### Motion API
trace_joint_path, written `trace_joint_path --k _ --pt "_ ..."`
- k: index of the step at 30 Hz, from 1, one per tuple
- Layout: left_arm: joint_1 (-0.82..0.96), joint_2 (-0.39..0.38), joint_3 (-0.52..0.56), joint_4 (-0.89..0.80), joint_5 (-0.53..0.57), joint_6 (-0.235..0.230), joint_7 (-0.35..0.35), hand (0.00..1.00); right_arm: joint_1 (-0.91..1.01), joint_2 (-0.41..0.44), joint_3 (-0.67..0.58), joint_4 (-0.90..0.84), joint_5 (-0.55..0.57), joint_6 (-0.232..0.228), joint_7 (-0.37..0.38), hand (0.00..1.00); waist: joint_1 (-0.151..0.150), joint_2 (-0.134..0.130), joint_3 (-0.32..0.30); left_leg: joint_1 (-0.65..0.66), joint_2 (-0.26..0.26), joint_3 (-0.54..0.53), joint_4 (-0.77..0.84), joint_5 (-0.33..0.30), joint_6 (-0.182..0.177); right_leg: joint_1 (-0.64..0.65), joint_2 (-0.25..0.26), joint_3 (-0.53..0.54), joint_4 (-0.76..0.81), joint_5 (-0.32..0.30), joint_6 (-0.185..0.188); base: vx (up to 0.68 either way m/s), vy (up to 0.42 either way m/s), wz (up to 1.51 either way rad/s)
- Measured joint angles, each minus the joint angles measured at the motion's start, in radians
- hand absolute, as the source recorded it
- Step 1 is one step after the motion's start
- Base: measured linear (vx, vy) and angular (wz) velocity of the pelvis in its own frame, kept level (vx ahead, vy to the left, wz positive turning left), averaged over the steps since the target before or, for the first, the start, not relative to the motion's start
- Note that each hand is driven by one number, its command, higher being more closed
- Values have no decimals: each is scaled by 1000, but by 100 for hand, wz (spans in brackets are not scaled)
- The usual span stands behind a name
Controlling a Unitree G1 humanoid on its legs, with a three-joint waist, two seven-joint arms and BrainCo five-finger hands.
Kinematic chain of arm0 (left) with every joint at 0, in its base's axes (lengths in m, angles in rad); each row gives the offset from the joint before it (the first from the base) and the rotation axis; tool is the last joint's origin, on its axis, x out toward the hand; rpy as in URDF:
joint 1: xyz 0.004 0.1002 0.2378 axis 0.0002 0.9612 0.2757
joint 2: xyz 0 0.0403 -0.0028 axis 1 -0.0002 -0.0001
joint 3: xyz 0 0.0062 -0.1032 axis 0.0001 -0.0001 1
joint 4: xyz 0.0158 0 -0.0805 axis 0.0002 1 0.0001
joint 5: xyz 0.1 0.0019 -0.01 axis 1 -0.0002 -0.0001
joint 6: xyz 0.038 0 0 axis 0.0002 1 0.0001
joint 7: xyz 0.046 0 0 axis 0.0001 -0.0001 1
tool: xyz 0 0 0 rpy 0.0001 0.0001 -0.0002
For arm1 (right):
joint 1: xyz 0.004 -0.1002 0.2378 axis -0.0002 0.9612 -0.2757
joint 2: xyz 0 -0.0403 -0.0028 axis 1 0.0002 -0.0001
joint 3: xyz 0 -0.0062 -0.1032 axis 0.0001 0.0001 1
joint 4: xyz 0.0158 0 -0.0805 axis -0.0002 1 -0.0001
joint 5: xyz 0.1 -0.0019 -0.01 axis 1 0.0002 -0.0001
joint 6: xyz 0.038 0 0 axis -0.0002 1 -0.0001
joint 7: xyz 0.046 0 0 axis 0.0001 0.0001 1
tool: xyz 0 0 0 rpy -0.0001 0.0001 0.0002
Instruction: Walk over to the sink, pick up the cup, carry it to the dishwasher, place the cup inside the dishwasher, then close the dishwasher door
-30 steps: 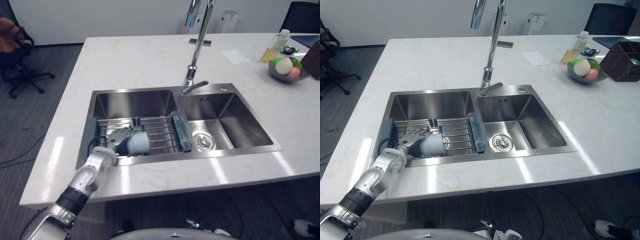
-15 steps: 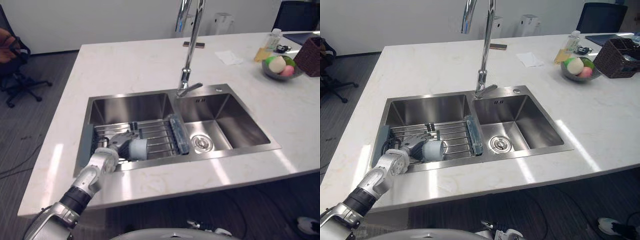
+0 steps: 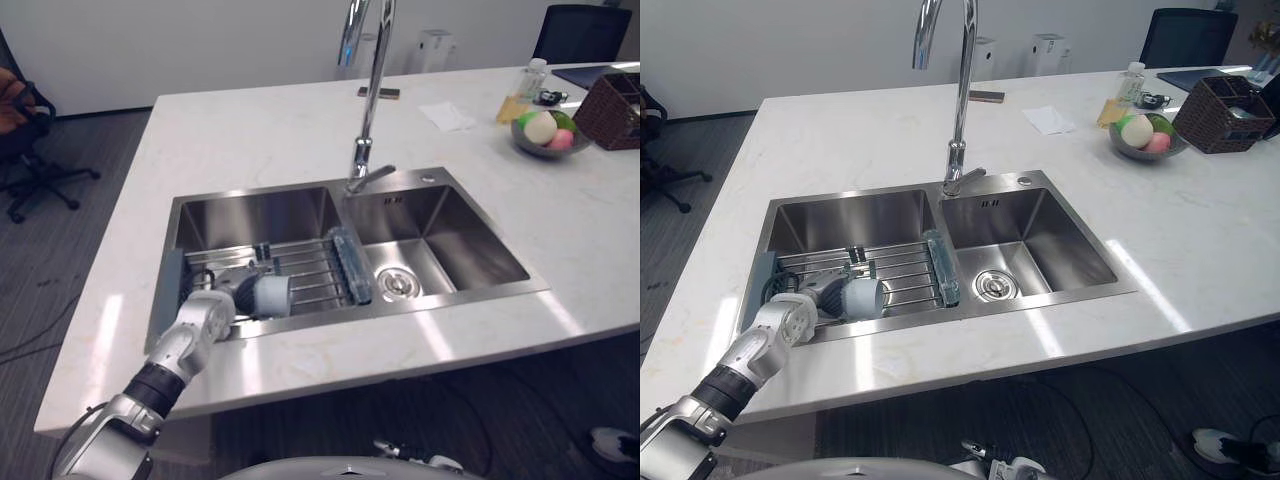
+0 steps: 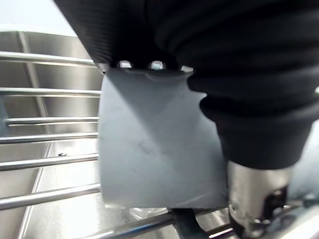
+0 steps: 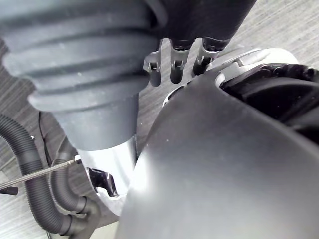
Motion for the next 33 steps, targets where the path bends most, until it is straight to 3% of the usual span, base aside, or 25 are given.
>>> trace_joint_path --k 11,23,30,33 --pt "-18 3 3 43 2 -16 -6 100 0 -1 0 0 -20 1 9 0 -4 -5 -4 -4 -4 -22 0 1 -1 1 1 -3 -11 0 1 -13 -8 -2" --pt "22 19 11 27 -62 -84 117 100 2 -2 1 1 -19 0 10 0 2 0 -7 -6 -6 -34 0 0 0 2 0 -9 -9 1 2 2 -3 1" --pt "39 30 34 28 -205 -126 165 100 2 -2 1 1 -19 0 10 0 2 0 -7 -4 -7 -36 0 0 0 2 0 -11 -6 1 2 0 0 0" --pt "51 29 42 27 -326 -147 206 100 2 -2 1 1 -19 -1 10 0 2 0 -7 -4 -6 -37 0 0 0 3 0 -12 -5 1 2 0 0 0"
